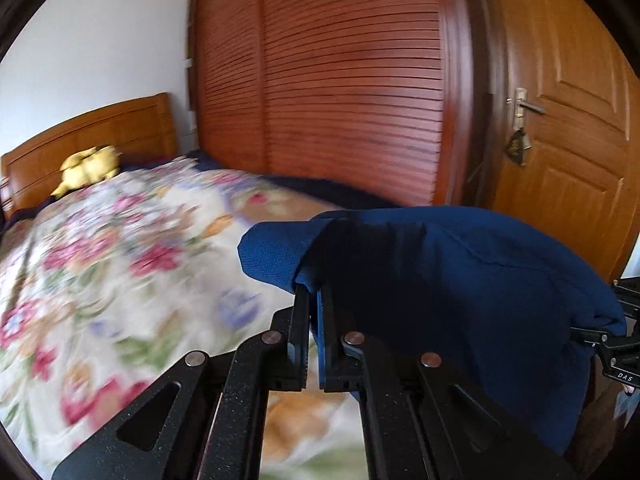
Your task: Fold large clothes
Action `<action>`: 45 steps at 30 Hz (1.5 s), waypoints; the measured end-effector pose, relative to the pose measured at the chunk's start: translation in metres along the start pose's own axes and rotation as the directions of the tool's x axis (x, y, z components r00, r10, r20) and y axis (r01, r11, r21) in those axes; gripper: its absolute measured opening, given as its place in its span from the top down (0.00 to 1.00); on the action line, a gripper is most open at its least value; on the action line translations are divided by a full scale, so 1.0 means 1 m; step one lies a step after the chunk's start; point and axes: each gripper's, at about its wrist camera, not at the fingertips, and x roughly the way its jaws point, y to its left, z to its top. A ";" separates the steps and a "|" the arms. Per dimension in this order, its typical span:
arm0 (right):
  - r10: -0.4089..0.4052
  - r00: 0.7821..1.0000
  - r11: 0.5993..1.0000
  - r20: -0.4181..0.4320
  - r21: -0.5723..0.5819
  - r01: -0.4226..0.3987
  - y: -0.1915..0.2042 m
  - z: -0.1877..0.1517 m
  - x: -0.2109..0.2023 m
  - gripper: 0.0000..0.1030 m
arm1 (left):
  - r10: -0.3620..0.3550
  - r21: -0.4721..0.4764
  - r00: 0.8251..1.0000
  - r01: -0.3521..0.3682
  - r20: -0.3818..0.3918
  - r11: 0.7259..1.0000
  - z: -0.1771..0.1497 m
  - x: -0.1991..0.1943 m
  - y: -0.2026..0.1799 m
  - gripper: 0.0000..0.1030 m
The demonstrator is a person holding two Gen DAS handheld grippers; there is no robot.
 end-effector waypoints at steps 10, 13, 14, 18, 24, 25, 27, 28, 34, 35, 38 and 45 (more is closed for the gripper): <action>-0.194 0.971 0.970 -0.140 0.121 0.211 -0.092 -0.038 0.012 0.74 | -0.058 0.030 0.993 0.061 -0.106 0.998 0.007 0.102 -0.097 0.95; -0.226 0.960 0.955 -0.166 0.159 0.252 -0.098 -0.055 0.027 0.59 | -0.047 0.061 0.991 0.055 -0.127 0.997 -0.010 0.098 -0.088 0.89; -0.230 0.958 0.947 -0.170 0.190 0.261 -0.100 -0.057 0.028 0.50 | -0.054 0.060 0.989 0.063 -0.139 0.996 -0.014 0.096 -0.085 0.87; -0.276 0.946 0.911 -0.168 0.269 0.314 -0.105 -0.059 0.019 0.29 | -0.071 0.081 0.988 0.083 -0.140 0.993 -0.036 0.058 -0.063 0.63; -0.442 0.895 0.863 -0.059 0.243 0.442 -0.065 -0.033 -0.017 0.21 | -0.121 -0.009 0.984 0.121 -0.134 0.993 -0.069 0.008 -0.033 0.25; -0.439 0.897 0.868 -0.042 0.240 0.436 -0.058 -0.027 -0.021 0.21 | -0.122 -0.016 0.984 0.121 -0.129 0.993 -0.075 -0.002 -0.028 0.24; -0.430 0.903 0.876 -0.026 0.232 0.424 -0.041 -0.019 -0.020 0.21 | -0.105 -0.010 0.987 0.104 -0.124 0.995 -0.087 -0.022 -0.023 0.23; -0.418 0.908 0.882 -0.017 0.233 0.410 -0.034 -0.017 -0.022 0.21 | -0.100 -0.008 0.988 0.099 -0.122 0.995 -0.091 -0.026 -0.021 0.23; -0.302 0.953 0.917 -0.013 0.269 0.294 -0.021 -0.032 -0.019 0.21 | -0.041 -0.002 0.995 0.041 -0.090 0.999 -0.121 -0.080 -0.002 0.17; -0.285 0.958 0.918 -0.031 0.277 0.282 -0.027 -0.040 -0.021 0.21 | -0.039 -0.008 0.996 0.038 -0.084 0.999 -0.126 -0.088 0.002 0.16; -0.262 0.961 0.916 -0.093 0.290 0.278 -0.039 -0.050 -0.012 0.21 | -0.009 -0.017 0.998 0.008 -0.064 1.000 -0.138 -0.115 0.013 0.16; -0.263 0.953 0.861 -0.154 0.407 0.303 -0.076 -0.078 -0.002 0.20 | 0.051 -0.070 0.998 -0.054 -0.042 0.996 -0.164 -0.162 0.047 0.12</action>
